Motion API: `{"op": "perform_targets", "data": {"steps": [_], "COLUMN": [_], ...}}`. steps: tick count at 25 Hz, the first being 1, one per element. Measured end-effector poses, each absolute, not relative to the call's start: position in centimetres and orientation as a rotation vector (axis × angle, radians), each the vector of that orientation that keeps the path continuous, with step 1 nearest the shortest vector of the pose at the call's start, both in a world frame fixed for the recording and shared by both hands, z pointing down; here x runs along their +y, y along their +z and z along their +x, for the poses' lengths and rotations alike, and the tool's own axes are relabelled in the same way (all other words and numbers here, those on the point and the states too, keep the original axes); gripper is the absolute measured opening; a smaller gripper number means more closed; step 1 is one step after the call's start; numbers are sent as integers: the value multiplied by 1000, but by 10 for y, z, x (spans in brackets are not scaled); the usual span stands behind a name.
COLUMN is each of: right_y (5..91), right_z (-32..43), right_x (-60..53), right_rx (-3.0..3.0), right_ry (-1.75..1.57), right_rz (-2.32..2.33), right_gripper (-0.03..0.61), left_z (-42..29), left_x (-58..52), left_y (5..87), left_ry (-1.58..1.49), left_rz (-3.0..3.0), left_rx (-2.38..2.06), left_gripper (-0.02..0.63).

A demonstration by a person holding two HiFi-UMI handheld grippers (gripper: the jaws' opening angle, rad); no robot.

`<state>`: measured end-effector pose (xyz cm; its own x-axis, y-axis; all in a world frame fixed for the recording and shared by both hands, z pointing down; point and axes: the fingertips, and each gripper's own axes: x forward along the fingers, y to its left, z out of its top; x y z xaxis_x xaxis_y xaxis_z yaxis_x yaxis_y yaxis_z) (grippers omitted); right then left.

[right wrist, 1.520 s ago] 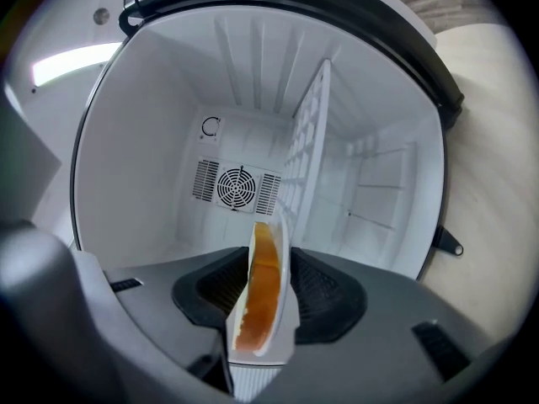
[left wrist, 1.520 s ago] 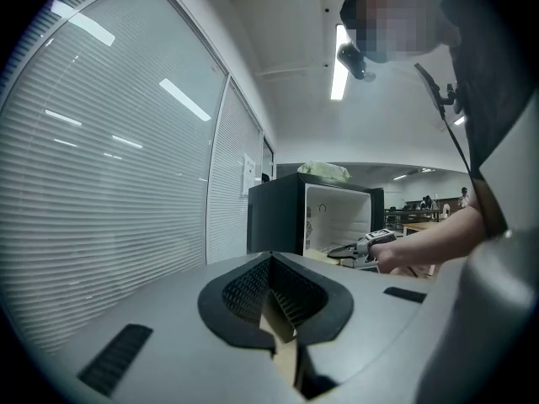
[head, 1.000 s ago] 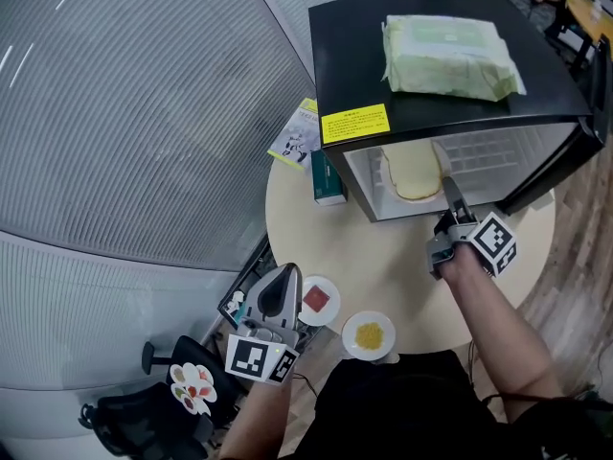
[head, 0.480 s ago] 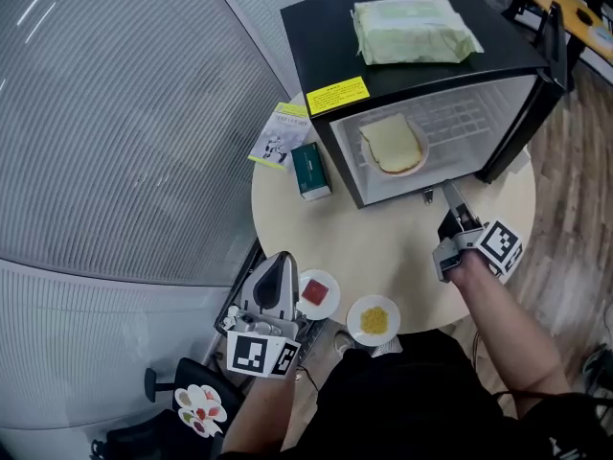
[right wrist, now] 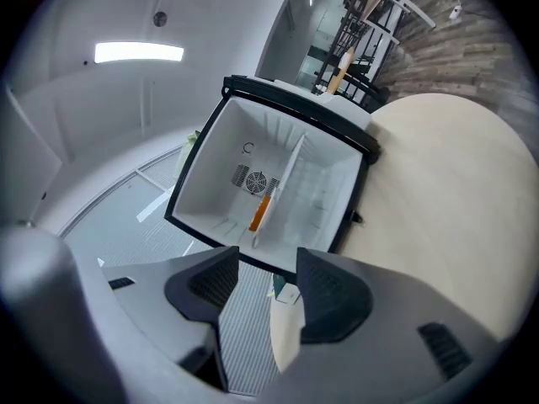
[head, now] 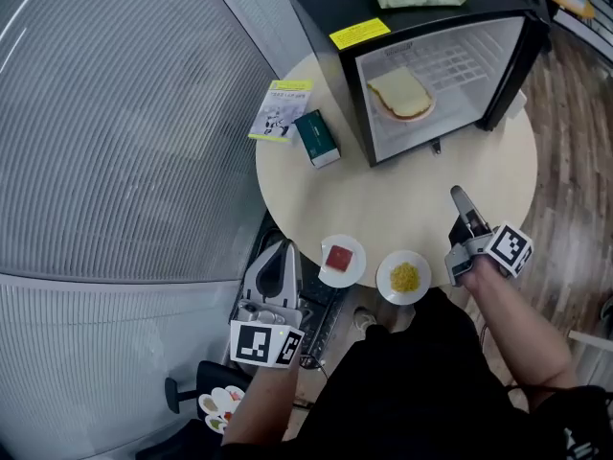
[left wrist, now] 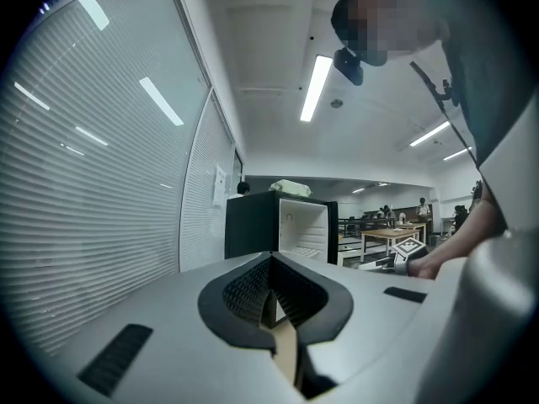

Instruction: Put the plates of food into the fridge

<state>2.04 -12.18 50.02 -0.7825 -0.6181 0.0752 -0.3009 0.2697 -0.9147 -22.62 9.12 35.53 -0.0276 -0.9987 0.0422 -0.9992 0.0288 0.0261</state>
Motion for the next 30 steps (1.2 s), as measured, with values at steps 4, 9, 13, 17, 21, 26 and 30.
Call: {"op": "perform_targets", "data": {"steps": [4,9,13,17,21,26,30], "right_y": [522,556,600,646,680,718,736], "right_z": [26,52,68,77,70,59,46], "right_x": [-71,-11,44,86,113,141,138], "right_rx": [2246,2168,2156,2050,1992,1891,1845], "right_ry": [-1527,-1554,-1632,-1748,-1816,-1906,-1931], "right_rz": [-907,-1058,-1245,-1317,-1319,-1343,-1307], "right_gripper": [216,216,216,216,216,216,216], "left_z": [-236,-238,-239,-231,-222,-219,-225], "left_x": [110,126,131,131,129,132,136], "left_y": [357,371,382,386,390,393,398], "left_ry": [20,23,55,87,136,166,223], "left_rz": [2221,2301,2327,2365,2406,2414,2402], "left_rx": [-2163,-2056,-1995,-1950,-1914,-1898,-1899], "left_gripper": [3,3,3,3,3,3,3]}}
